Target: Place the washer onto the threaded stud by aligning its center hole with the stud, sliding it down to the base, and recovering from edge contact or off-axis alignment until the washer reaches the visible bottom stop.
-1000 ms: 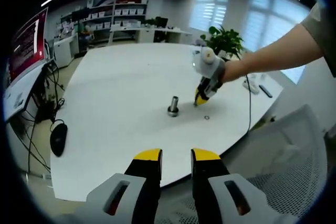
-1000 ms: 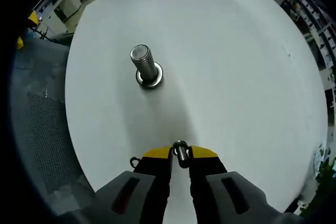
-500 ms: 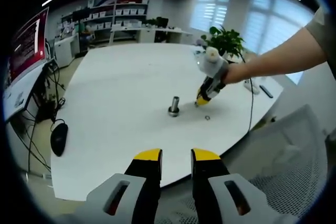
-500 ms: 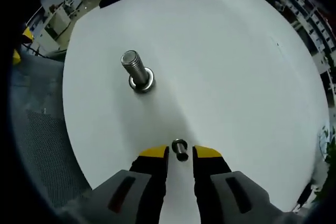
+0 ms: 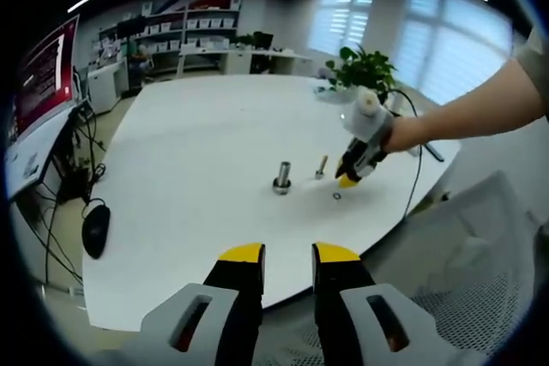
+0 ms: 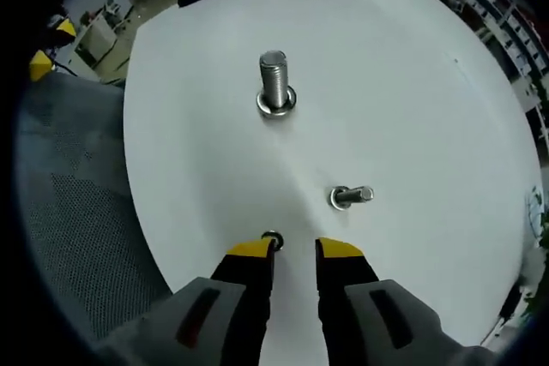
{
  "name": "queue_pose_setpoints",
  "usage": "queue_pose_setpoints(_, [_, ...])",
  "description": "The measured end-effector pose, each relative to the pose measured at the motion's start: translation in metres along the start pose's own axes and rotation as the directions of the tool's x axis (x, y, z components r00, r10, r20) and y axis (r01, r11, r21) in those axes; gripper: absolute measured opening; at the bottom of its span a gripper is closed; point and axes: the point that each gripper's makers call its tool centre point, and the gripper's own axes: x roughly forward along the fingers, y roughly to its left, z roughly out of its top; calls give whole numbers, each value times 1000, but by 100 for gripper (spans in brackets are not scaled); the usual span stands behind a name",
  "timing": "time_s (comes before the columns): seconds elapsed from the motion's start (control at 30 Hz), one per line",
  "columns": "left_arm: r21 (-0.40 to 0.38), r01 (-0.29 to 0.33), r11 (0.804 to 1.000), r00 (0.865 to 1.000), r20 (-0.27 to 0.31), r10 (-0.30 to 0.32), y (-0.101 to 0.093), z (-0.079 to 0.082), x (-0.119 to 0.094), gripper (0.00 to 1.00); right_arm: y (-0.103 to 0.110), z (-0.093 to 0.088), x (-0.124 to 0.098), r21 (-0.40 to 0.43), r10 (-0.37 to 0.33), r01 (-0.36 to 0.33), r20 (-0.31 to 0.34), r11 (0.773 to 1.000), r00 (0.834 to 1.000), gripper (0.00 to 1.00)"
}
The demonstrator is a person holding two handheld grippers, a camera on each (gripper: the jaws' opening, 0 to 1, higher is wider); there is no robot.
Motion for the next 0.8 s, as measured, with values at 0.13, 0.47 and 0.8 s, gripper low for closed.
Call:
queue_pose_setpoints(0.13, [3, 3, 1000, 1000, -6, -3, 0, -1, 0, 19, 6, 0, 5, 3, 11, -11, -2, 1000, 1000, 21])
queue_pose_setpoints(0.47, [2, 1, 1000, 1000, -14, -1, 1, -2, 1, 19, 13, -7, 20, 12, 14, -13, -12, 1000, 1000, 21])
queue_pose_setpoints(0.8, [7, 5, 1000, 1000, -21, -5, 0, -3, 1, 19, 17, -5, 20, -86, 14, -16, -27, 996, 1000, 18])
